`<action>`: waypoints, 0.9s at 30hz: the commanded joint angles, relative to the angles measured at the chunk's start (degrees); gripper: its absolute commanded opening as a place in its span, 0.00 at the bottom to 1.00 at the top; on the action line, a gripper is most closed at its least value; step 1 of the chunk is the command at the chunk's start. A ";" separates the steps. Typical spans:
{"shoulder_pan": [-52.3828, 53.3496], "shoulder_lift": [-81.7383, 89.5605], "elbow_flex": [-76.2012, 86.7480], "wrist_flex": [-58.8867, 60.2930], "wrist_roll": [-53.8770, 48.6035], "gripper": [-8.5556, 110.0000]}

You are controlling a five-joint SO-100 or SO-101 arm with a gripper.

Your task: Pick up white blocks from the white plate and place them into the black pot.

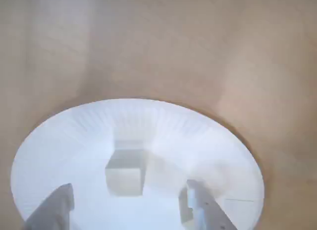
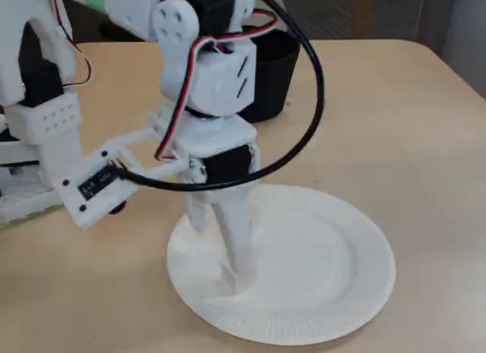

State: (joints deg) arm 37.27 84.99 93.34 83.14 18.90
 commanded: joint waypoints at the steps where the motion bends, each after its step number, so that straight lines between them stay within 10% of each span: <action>1: 0.09 -0.79 -2.55 -1.23 -1.14 0.34; 18: -0.53 -10.72 -2.02 -18.46 -1.67 0.05; 27: -2.37 -6.06 -2.64 -25.49 -3.25 0.05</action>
State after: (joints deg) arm 36.21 74.88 92.37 61.26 15.91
